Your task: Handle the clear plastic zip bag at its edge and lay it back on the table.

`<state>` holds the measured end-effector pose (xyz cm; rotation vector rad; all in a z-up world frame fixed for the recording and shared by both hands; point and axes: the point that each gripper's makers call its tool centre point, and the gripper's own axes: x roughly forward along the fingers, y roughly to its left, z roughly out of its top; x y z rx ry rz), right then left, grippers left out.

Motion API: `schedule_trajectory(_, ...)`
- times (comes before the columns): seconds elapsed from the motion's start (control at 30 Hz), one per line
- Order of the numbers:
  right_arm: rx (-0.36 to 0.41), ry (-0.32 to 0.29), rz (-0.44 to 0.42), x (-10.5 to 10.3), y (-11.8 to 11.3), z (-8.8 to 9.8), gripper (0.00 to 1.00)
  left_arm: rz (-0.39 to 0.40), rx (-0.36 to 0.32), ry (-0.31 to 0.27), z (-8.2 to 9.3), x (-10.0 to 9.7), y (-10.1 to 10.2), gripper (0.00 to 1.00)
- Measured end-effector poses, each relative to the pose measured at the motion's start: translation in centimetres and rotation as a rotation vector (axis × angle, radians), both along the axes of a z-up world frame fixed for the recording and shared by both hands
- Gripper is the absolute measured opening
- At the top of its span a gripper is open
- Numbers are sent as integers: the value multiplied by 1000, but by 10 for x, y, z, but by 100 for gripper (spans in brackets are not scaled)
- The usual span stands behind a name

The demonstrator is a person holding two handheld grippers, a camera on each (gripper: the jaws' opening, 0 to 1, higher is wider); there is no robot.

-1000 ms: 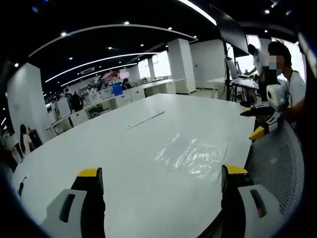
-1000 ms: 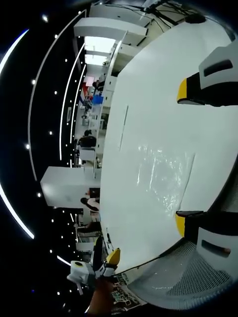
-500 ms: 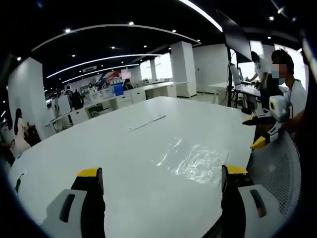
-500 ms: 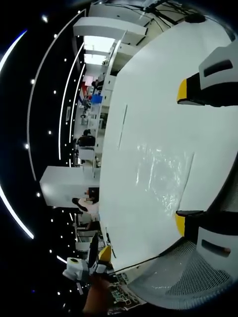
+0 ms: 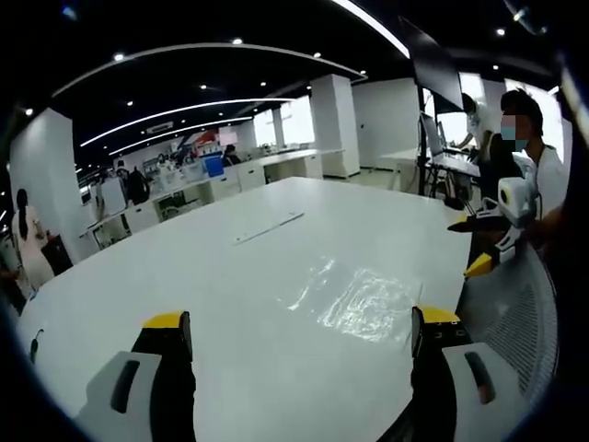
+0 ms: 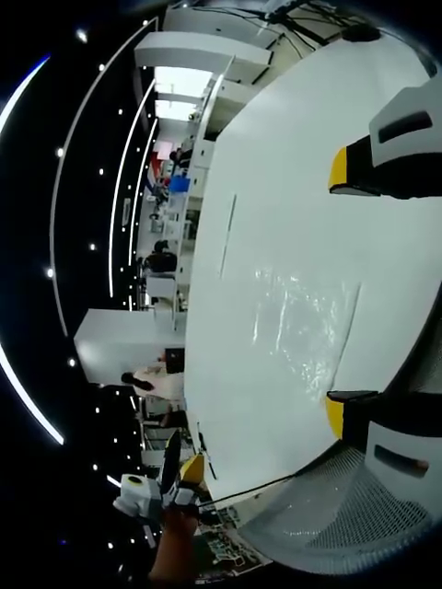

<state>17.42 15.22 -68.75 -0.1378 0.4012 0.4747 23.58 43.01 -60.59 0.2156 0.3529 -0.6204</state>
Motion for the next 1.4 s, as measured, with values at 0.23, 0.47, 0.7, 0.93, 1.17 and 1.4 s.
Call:
schedule_trajectory(0.23,5,-1,-2,0,0,0,87,-10,10,8,-2,2,-1,99)
schedule_trajectory(0.47,5,0,-4,0,0,0,86,-26,22,7,-2,6,-4,99)
schedule_trajectory(0.7,6,0,-3,0,-1,0,86,-39,31,8,-3,8,-7,99)
schedule_trajectory(0.93,5,4,-3,0,-1,-1,86,-49,40,20,-7,9,-8,99)
schedule_trajectory(1.17,2,9,-1,0,-1,-1,85,-52,45,26,-11,9,-8,99)
schedule_trajectory(1.4,-2,15,0,-1,-1,-2,85,-63,52,38,-18,8,-11,99)
